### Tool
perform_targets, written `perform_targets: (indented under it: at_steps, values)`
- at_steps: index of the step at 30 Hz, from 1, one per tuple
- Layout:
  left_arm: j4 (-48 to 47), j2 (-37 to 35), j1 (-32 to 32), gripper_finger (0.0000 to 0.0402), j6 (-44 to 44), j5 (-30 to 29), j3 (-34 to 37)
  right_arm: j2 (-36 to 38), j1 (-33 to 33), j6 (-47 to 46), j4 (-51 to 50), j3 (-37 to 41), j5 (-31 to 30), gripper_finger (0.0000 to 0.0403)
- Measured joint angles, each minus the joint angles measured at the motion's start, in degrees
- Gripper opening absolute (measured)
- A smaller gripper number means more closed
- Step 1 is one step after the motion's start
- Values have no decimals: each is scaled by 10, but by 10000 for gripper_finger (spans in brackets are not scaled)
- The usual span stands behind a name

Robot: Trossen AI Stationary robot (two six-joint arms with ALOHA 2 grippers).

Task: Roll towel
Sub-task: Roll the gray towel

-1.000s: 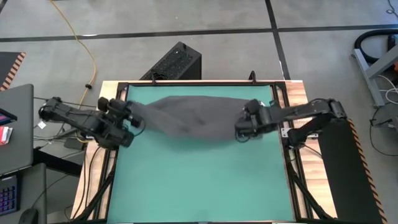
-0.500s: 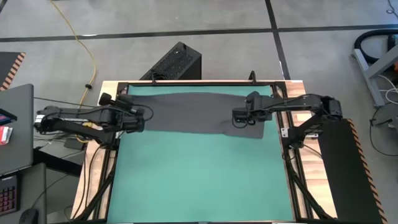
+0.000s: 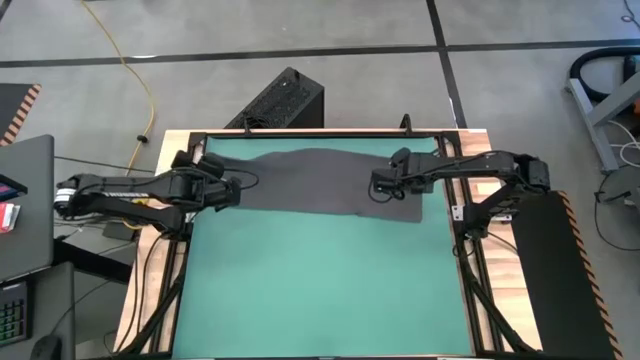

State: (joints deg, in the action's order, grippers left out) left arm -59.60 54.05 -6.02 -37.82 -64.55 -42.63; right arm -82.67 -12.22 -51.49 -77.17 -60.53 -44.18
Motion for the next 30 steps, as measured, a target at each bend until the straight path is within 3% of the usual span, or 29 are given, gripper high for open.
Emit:
perform_targets:
  at_steps: [7, 17, 23, 30]
  values:
    - [16, 0, -37, 0, 3, 35, 38, -3, -3, 9, 13, 0, 9, 11]
    - [103, 0, -62, 0, 91, 73, 46, -3, -15, 10, 20, 0, 25, 18]
    - [101, 0, -62, 12, 122, 79, 46, -3, -22, 10, 32, 0, 25, 70]
    - [126, 0, -62, 85, 191, 139, 46, -3, -38, 38, 40, 0, 34, 152]
